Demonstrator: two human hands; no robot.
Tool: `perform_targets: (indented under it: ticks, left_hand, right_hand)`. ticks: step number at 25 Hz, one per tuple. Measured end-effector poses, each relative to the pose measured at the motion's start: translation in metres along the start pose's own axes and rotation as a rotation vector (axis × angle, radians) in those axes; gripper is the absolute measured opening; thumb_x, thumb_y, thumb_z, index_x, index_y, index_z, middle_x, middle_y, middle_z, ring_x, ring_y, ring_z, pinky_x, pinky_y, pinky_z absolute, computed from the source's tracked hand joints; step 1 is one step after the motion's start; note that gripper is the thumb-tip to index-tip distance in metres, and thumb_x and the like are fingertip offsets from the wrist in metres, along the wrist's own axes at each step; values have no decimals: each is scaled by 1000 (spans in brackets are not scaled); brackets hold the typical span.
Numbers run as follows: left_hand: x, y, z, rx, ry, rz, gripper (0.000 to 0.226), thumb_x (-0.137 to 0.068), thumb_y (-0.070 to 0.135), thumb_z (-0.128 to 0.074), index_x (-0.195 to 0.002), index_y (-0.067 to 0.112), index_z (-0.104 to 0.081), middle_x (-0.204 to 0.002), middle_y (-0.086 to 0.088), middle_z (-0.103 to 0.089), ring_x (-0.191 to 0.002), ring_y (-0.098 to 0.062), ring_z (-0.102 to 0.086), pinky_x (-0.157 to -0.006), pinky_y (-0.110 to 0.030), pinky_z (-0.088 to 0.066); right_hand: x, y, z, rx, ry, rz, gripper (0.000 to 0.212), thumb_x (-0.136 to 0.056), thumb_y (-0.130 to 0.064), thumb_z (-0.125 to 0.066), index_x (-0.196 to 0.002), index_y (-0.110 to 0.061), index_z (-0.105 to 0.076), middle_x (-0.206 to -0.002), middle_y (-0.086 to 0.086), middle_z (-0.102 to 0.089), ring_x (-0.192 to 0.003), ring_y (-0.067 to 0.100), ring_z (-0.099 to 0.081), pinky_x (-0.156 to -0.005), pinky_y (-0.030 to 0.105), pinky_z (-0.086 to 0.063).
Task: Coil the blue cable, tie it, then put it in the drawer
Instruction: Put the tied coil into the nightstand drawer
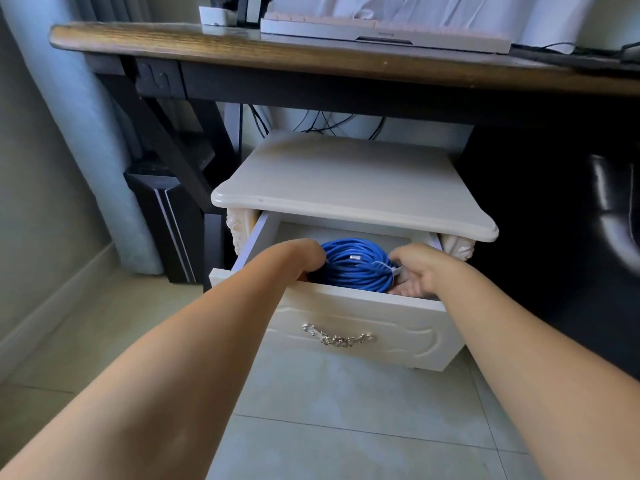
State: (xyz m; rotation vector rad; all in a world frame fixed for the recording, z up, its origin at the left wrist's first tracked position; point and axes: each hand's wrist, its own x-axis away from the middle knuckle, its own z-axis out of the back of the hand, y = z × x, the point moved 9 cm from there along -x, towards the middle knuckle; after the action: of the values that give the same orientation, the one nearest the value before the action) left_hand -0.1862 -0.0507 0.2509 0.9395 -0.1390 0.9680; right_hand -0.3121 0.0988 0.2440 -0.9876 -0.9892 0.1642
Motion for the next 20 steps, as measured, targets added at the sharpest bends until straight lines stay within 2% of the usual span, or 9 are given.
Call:
perform_targets:
  ticks: [3, 5, 7, 9, 11, 14, 15, 17, 20]
  left_hand:
    - [15, 10, 6, -216, 69, -61, 27, -102, 30, -45, -96, 5, -54, -85, -10, -54, -68, -23, -48, -67, -30, -38]
    - [31, 17, 5, -329, 95, -174, 43, -100, 46, -45, -93, 5, -57, -89, -11, -56, -78, -26, -51, -71, -29, -37]
    - [52, 22, 0, -313, 72, -375, 55, -92, 61, -50, -110, 11, -65, -103, -6, -63, -95, -22, -57, -80, -28, -40]
    - [79, 22, 0, -336, 90, -580, 63, -79, 62, -67, -130, 25, -60, -126, 3, -59, -118, -17, -50, -97, -28, -39]
    - [95, 16, 11, -413, 275, -707, 64, -70, 54, -80, -125, 27, -61, -122, 2, -57, -114, -21, -47, -98, -34, -40]
    - [116, 18, 18, -491, 671, -796, 45, -67, 44, -84, -94, 18, -59, -93, -2, -56, -88, -27, -53, -71, -37, -44]
    - [118, 19, 13, -522, 710, -767, 36, -76, 41, -77, -86, 17, -53, -86, -1, -54, -83, -27, -54, -63, -35, -40]
    - [108, 17, 3, -544, 704, -666, 26, -92, 39, -56, -81, 19, -43, -81, 3, -51, -83, -26, -56, -58, -33, -31]
    - [91, 17, -2, -568, 712, -630, 22, -95, 38, -48, -94, 17, -55, -94, 0, -61, -92, -24, -57, -63, -31, -31]
  right_hand:
    - [7, 0, 6, -35, 49, 72, 16, -100, -8, -44, -103, 0, -57, -87, 19, -63, -58, 28, -68, -42, 32, -55]
    - [21, -4, 8, 188, 70, 149, 27, -98, -25, -55, -119, -8, -58, -101, 11, -63, -77, 25, -69, -57, 27, -56]
    - [42, -13, 0, 528, 36, 289, 52, -88, -46, -66, -133, -22, -54, -122, -1, -57, -109, 18, -59, -85, 25, -48]
    - [68, -15, -16, 768, -47, 424, 67, -78, -49, -76, -138, -31, -50, -126, -8, -51, -117, 8, -49, -95, 21, -37]
    - [82, -18, -22, 909, -2, 539, 67, -74, -43, -81, -133, -33, -51, -125, -7, -49, -119, 8, -46, -95, 21, -35]
    - [100, -36, -25, 1045, 344, 762, 44, -76, -41, -77, -107, -26, -50, -112, -3, -49, -110, 16, -44, -86, 29, -37]
    - [104, -38, -29, 1103, 433, 797, 33, -82, -37, -72, -100, -24, -46, -106, -2, -53, -104, 20, -50, -79, 31, -37]
    - [102, -33, -38, 1186, 533, 808, 15, -93, -30, -56, -94, -20, -44, -95, 3, -64, -93, 29, -61, -70, 34, -39]
    - [89, -23, -36, 1218, 604, 818, 15, -97, -31, -43, -91, -19, -49, -92, 4, -68, -89, 31, -64, -67, 34, -38]
